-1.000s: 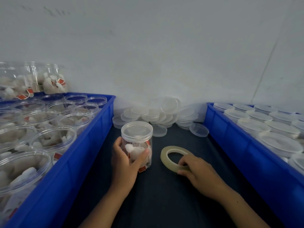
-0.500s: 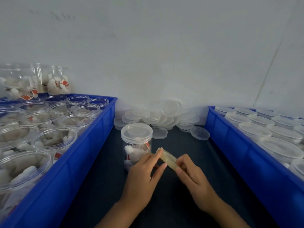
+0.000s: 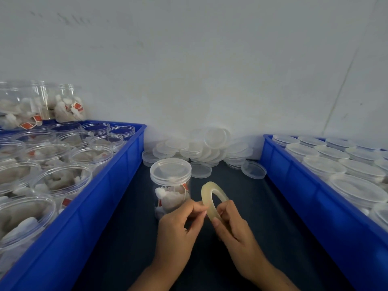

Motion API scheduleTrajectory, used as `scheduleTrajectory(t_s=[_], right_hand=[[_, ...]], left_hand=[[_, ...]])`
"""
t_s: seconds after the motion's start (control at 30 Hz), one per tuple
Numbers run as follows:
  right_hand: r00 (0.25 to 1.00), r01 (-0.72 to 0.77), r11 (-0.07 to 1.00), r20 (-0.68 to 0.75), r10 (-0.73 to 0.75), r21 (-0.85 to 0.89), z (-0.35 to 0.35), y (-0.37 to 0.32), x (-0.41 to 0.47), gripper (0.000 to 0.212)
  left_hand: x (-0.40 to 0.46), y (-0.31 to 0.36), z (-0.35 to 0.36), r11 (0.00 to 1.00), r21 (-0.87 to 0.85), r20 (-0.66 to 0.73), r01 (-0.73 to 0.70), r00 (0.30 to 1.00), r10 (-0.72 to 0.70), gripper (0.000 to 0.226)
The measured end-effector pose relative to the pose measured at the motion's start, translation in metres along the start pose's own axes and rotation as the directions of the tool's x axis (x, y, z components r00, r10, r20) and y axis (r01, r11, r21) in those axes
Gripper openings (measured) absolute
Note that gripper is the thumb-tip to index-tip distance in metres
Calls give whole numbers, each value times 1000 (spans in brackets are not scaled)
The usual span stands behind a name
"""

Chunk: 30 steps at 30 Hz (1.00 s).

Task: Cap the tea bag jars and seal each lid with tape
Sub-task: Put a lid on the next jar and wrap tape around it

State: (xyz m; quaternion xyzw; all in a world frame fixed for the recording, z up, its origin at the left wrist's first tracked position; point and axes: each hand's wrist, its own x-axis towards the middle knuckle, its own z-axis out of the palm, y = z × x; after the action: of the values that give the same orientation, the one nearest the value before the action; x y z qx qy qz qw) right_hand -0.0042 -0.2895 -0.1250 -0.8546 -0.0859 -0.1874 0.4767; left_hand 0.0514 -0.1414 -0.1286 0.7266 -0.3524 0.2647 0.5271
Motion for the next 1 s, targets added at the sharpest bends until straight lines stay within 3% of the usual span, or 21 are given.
scheduleTrajectory(t_s=[0.1,0.2,0.3,0.47,0.57,0.63,0.73,0.8,0.9,1.0], right_hand=[[1000,-4,996,6,3,87,-8,-7,3,15],[999,9,990,31,-14,138,-12,-14,4,24],[995,6,976,92,-27,220,-17,-18,4,25],[945,-113,951,326,14,287,-35,-24,8,29],[951,-141,968,300,74,209,-40,-22,9,25],[968,-159,978,215,127,138,-39,-20,9,28],[985,-125,988,130,113,93,-34,-19,9,37],[985,-103,987,152,84,127,-32,-20,8,39],[973,-104,969,224,52,225,-39,-22,9,37],[963,-108,965,268,42,239,-51,-22,11,31]], left_hand=[[0,3,1,980,-151,80,133,989,-122,37],[1,7,1,980,-158,168,123,981,-96,50],[2,7,0,977,-161,153,142,981,-117,44],[0,1,0,935,-177,151,309,947,-285,37],[0,1,2,913,-183,196,364,924,-329,34],[1,0,-1,965,-80,218,248,949,-226,39],[6,1,-5,974,204,295,-101,955,37,44],[8,3,-6,953,271,260,-136,963,63,33],[6,3,-6,980,198,148,7,988,-37,23],[5,4,-6,983,68,121,170,977,-177,19]])
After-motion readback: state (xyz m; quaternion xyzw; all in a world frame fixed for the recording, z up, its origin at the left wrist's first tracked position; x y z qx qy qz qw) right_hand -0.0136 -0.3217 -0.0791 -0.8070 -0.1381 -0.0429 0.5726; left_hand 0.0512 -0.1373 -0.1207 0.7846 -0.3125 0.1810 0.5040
